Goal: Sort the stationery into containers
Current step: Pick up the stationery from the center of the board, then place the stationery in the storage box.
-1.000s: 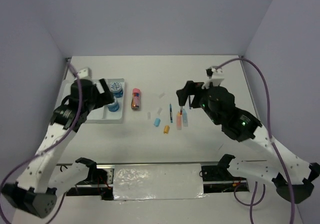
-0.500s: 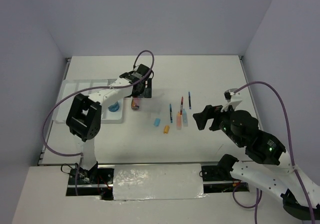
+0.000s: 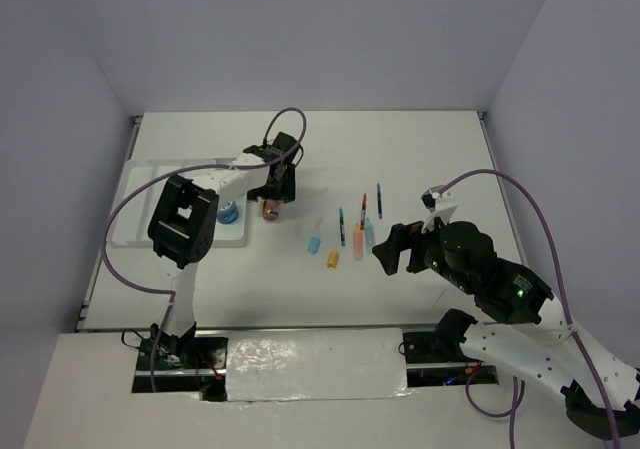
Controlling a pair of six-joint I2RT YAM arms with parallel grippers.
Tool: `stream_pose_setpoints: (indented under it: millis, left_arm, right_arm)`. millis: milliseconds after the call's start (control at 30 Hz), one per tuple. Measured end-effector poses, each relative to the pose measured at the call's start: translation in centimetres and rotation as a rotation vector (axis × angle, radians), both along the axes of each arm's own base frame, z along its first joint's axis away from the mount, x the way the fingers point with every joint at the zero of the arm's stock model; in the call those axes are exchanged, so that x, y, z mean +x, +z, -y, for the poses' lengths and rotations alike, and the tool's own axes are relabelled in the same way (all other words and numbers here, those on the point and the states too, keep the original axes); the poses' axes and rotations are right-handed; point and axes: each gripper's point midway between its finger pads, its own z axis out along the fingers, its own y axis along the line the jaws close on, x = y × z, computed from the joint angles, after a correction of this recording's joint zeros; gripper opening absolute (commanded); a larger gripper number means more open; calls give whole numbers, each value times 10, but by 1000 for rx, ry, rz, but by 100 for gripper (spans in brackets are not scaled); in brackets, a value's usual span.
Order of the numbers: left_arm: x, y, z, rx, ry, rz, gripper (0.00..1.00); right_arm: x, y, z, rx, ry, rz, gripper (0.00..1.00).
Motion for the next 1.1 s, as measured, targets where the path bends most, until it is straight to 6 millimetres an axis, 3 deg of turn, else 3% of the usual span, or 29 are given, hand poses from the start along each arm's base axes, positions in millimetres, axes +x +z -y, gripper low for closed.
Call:
stream_pose_setpoints:
  millis: [67, 167, 200, 233, 333, 433, 533, 633, 667, 767, 867, 933, 1000, 1100]
  left_arm:
    - [-8, -15, -5, 12, 3, -37, 83]
    - [-12, -23, -7, -2, 10, -49, 61]
    - [-10, -23, -5, -11, 5, -44, 46]
    - [-10, -25, -5, -14, -1, -42, 24]
    - [-8, -23, -3, -28, -6, -35, 7]
    - [-14, -16, 0, -50, -18, -38, 3]
    - [-20, 17, 0, -67, -31, -8, 0]
    - [-17, 74, -2, -88, -58, 81, 0]
    - [-11, 107, -7, -103, -86, 152, 0]
    - [-3, 176, -41, -107, -96, 303, 0]
    - [1, 206, -105, -72, -40, 364, 0]
    - [-5, 195, -153, -24, 29, 359, 0]
    - [-24, 166, -186, -5, 76, 301, 0]
    - [-59, 115, -203, -29, 62, 198, 0]
  right_arm:
    - [0, 0, 0, 0, 2, -1, 100]
    - [-1, -1, -2, 1, 10, -6, 100]
    - [-1, -1, -2, 1, 13, -8, 100]
    - [-1, -1, -3, 1, 14, -8, 100]
    - [-1, 1, -3, 2, 13, -7, 100]
    - [0, 6, -3, 8, 13, 0, 100]
    - [0, 11, -4, 13, 14, 10, 100]
    - [1, 12, -4, 9, 19, 16, 100]
    - [1, 12, -4, 7, 20, 16, 100]
    - [1, 14, -5, 9, 29, 24, 100]
    - [2, 16, -8, 17, 39, 36, 100]
    - [2, 17, -8, 14, 47, 42, 100]
    - [2, 17, -8, 6, 53, 46, 100]
    - [1, 17, -9, -2, 66, 53, 100]
